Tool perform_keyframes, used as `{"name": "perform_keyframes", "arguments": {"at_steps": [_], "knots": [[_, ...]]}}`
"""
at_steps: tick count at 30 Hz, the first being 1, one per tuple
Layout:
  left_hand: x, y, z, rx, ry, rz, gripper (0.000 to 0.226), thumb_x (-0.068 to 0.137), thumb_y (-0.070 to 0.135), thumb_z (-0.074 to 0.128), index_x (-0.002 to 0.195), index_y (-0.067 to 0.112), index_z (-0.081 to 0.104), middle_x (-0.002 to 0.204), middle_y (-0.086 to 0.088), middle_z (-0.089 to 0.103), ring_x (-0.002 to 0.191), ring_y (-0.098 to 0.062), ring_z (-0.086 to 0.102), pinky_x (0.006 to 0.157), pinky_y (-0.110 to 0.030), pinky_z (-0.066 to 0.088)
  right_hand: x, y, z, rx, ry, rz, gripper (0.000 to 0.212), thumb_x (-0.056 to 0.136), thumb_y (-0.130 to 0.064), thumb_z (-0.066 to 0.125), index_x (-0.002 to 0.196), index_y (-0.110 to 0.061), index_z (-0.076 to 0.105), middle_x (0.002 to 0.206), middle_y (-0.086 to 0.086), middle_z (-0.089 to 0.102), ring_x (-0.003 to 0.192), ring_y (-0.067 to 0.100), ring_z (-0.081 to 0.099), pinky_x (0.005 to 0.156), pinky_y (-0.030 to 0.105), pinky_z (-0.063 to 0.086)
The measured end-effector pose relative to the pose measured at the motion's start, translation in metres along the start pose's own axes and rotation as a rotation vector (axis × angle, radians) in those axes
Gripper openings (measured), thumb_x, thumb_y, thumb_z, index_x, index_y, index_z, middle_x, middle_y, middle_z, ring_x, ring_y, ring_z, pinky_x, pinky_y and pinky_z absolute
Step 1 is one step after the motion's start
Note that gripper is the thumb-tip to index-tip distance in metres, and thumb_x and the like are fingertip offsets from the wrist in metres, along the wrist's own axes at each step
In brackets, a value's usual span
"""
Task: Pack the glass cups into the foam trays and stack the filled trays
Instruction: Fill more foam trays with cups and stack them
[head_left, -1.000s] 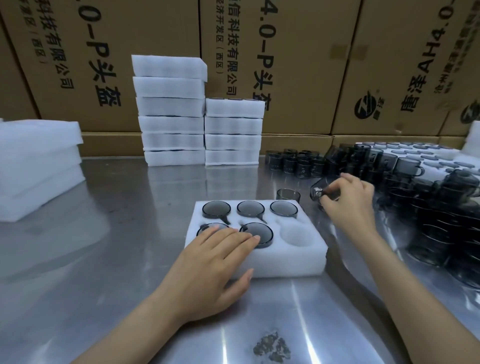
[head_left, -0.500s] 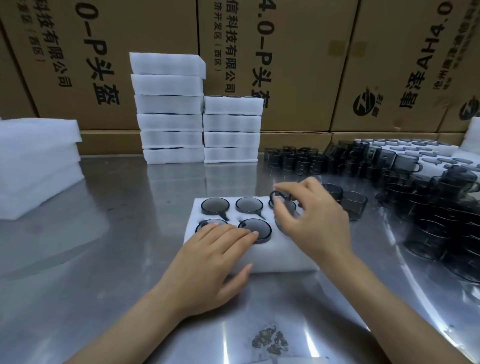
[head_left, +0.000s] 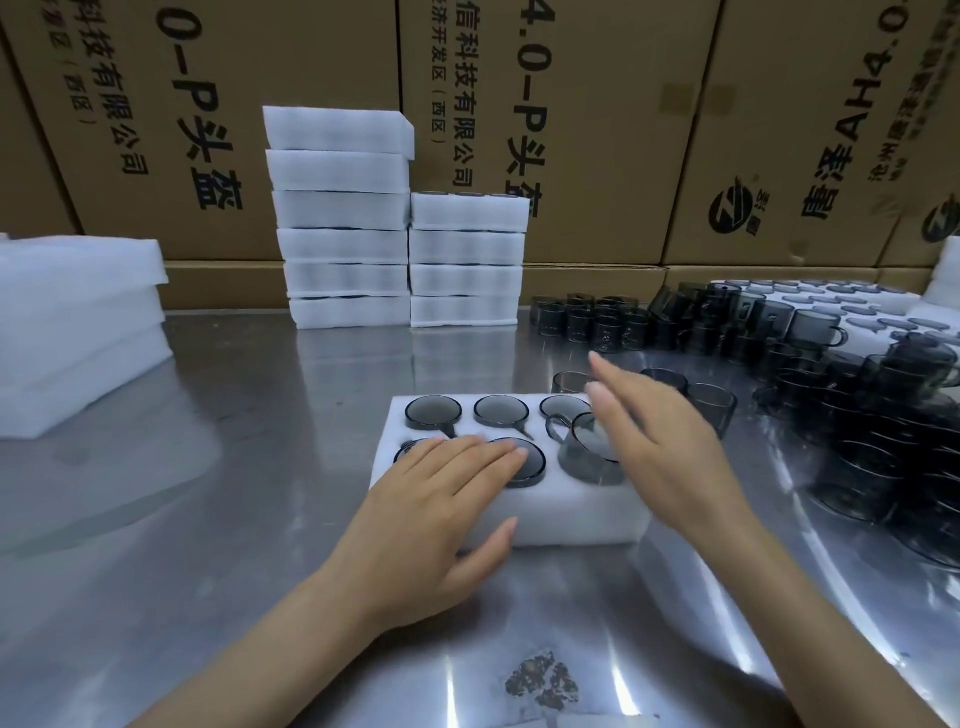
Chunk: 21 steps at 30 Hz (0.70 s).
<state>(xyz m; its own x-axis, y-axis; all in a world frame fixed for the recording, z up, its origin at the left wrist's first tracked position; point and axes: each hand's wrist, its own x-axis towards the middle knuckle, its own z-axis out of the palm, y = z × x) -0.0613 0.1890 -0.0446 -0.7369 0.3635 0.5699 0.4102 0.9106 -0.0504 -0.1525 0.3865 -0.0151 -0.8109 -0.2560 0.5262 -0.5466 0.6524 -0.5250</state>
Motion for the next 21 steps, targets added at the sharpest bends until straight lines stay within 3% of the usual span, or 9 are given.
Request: {"name": "perform_keyframes", "arguments": {"at_steps": [2,5,7,12,14,16,19,21], "knots": [[0.008,0.010,0.000,-0.025,-0.023,-0.012,0.057,0.090,0.044,0.040,0.138,0.015,0.049,0.142,0.003,0.049,0.131,-0.017,0.046,0.111,-0.036,0.031,-0.008,0.006,-0.006,0.066,0.010,-0.047,0.052,0.093,-0.048,0.024,0.140,-0.034,0.041,0.133,-0.033,0.037,0.132,-0.009,0.028,0.102,0.003,0.015],[0.025,0.029,0.006,-0.030,-0.095,0.023,0.066,0.091,0.053,0.030,0.147,0.016,0.034,0.153,0.003,0.031,0.141,-0.014,0.028,0.114,-0.039,0.011,-0.022,0.013,-0.006,-0.023,-0.141,-0.084,0.042,0.101,-0.031,0.029,0.143,-0.032,0.034,0.140,-0.034,0.025,0.134,-0.016,0.016,0.107,0.002,0.005],[0.032,0.033,0.010,-0.047,-0.132,0.009,0.069,0.090,0.055,0.026,0.146,0.017,0.035,0.153,0.003,0.031,0.142,-0.014,0.025,0.114,-0.036,0.005,-0.025,0.016,-0.004,-0.122,-0.234,-0.096,0.045,0.101,-0.025,0.030,0.145,-0.032,0.030,0.144,-0.031,0.019,0.136,-0.014,0.012,0.107,0.003,0.004],[0.027,0.029,0.016,-0.055,-0.159,-0.010,0.059,0.085,0.049,0.037,0.127,0.014,0.059,0.135,-0.001,0.057,0.124,-0.016,0.053,0.109,-0.038,0.029,-0.026,0.013,0.001,-0.353,-0.348,-0.127,0.049,0.100,-0.032,0.025,0.149,-0.034,0.019,0.155,-0.023,0.010,0.142,-0.005,0.007,0.116,0.023,0.011],[0.026,0.030,0.019,-0.038,-0.161,-0.020,0.059,0.084,0.049,0.038,0.126,0.014,0.060,0.134,-0.001,0.057,0.122,-0.016,0.055,0.108,-0.038,0.029,-0.027,0.014,0.002,-0.328,-0.339,-0.120,0.049,0.101,-0.032,0.026,0.149,-0.034,0.019,0.154,-0.024,0.010,0.142,-0.005,0.006,0.116,0.021,0.009],[0.026,0.032,0.017,-0.025,-0.204,-0.036,0.064,0.085,0.051,0.032,0.135,0.016,0.052,0.143,0.001,0.048,0.131,-0.014,0.046,0.112,-0.035,0.016,-0.028,0.017,0.005,-0.244,-0.331,-0.111,0.048,0.100,-0.033,0.029,0.148,-0.035,0.021,0.150,-0.028,0.009,0.140,-0.008,0.006,0.111,0.013,0.005],[0.024,0.031,0.014,-0.080,-0.202,-0.068,0.075,0.086,0.061,0.013,0.151,0.025,0.020,0.156,0.012,0.018,0.144,-0.005,0.014,0.113,-0.025,-0.011,-0.028,0.020,0.006,0.142,-0.239,0.063,0.049,0.098,-0.036,0.040,0.146,-0.035,0.028,0.145,-0.030,0.019,0.136,-0.012,0.015,0.108,0.010,0.010],[0.019,0.025,0.008,-0.151,-0.167,-0.153,0.075,0.084,0.065,0.011,0.151,0.031,0.009,0.154,0.023,0.012,0.143,0.000,0.006,0.114,-0.022,-0.012,-0.028,0.025,0.004,0.339,-0.113,0.230,0.047,0.094,-0.042,0.045,0.140,-0.035,0.040,0.138,-0.027,0.035,0.127,-0.011,0.030,0.102,0.012,0.020]]}}
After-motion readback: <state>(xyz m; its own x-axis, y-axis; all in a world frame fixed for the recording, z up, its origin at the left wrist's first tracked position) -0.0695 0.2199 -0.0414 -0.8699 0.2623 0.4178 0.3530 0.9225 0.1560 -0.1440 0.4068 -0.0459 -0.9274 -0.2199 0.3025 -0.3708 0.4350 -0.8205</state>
